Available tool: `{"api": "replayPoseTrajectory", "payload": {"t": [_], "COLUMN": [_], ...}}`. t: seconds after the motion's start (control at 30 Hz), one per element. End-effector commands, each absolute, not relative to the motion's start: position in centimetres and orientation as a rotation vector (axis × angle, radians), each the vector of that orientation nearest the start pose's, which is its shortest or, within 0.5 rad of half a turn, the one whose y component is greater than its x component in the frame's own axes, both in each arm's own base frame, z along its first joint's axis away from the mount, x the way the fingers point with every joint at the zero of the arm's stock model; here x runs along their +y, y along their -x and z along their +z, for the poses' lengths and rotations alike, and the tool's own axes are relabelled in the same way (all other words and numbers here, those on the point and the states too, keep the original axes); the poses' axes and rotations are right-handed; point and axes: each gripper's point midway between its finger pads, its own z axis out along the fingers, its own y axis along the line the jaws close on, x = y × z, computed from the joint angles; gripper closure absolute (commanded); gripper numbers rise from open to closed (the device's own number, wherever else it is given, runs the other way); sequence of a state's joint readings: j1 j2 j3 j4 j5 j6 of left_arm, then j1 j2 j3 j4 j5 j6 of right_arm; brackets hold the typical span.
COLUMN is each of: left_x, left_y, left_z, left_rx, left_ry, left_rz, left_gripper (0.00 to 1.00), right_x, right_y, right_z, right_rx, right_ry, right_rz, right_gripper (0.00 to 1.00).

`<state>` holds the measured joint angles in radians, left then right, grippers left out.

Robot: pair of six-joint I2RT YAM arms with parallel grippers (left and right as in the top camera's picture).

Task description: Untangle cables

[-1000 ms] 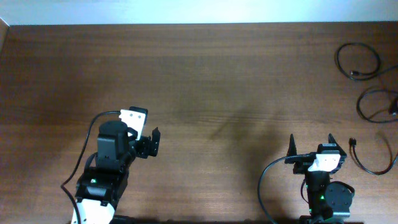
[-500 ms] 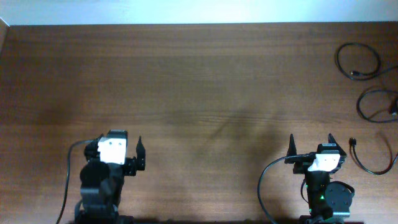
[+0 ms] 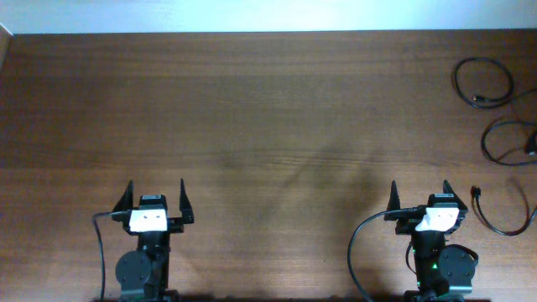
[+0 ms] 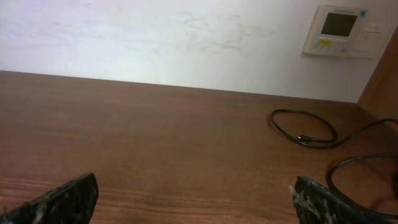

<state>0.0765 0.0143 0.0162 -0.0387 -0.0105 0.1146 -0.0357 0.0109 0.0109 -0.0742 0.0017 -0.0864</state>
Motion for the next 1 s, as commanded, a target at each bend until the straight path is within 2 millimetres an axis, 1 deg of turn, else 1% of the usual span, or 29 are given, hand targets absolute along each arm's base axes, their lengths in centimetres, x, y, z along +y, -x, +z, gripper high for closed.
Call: {"api": "replayPoseTrajectory", "payload": {"t": [0.0, 0.23, 0.37, 0.97], "left_x": [2.03, 2.16, 2.00, 2.00], "left_y": [-24.51, -24.50, -24.51, -24.52], "left_z": [15.57, 15.58, 15.59, 15.57], "left_rx": [1.654, 1.654, 1.653, 1.654], "left_ry": [-0.029, -0.032, -0.007, -0.008], "left_rz": [0.152, 0.167, 0.131, 0.131], "left_gripper": [0.01, 0.01, 0.01, 0.01], "right_x": [-0.95, -0.95, -0.95, -0.96], "right_y": [-24.58, -24.58, -24.58, -24.58], "right_z": [15.58, 15.58, 15.58, 15.58], "right_rx": [1.649, 1.649, 1.649, 1.649], "right_ry": [0.040, 0.040, 0.040, 0.040], "right_rz": [-0.101, -0.101, -0.101, -0.101], "right_gripper": [0.01, 0.01, 0.01, 0.01]}}
